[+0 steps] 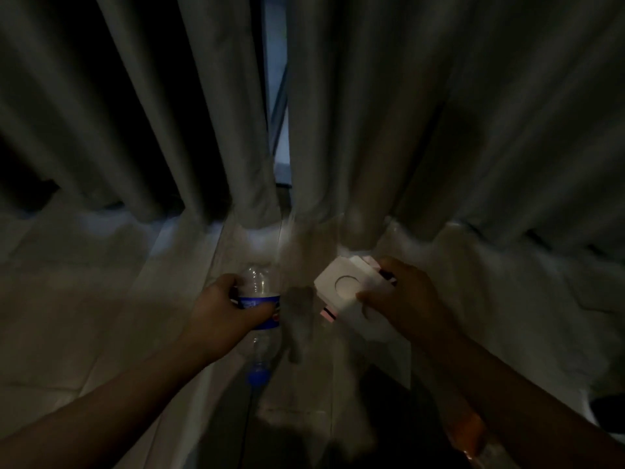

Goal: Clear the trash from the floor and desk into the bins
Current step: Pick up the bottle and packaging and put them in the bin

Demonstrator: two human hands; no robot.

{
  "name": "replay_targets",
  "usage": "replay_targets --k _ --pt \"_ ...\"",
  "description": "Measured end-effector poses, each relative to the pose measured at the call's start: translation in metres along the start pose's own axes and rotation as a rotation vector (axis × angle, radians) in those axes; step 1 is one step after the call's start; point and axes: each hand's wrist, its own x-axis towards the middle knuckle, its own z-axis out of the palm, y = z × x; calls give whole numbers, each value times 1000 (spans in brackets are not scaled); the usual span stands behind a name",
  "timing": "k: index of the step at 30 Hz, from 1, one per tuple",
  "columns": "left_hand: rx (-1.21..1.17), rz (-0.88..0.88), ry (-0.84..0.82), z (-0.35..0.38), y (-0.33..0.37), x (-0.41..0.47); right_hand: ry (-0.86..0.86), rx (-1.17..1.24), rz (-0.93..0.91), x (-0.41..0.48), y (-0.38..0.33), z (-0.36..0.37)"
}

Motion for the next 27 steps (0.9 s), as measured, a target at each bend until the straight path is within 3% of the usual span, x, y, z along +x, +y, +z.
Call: replay_targets --k 10,18,22,27 --pt "-14 63 -54 -107 247 -91 164 87 81 -98 -151 -224" --pt "-27 92 -132 -186 441 -191 411 191 176 -229 -250 -408" --pt "-154 111 -174 -204 510 -242 614 279 298 -300 -288 -457" --pt "-324 67 -280 -206 548 -291 877 378 384 -378 -326 -483"
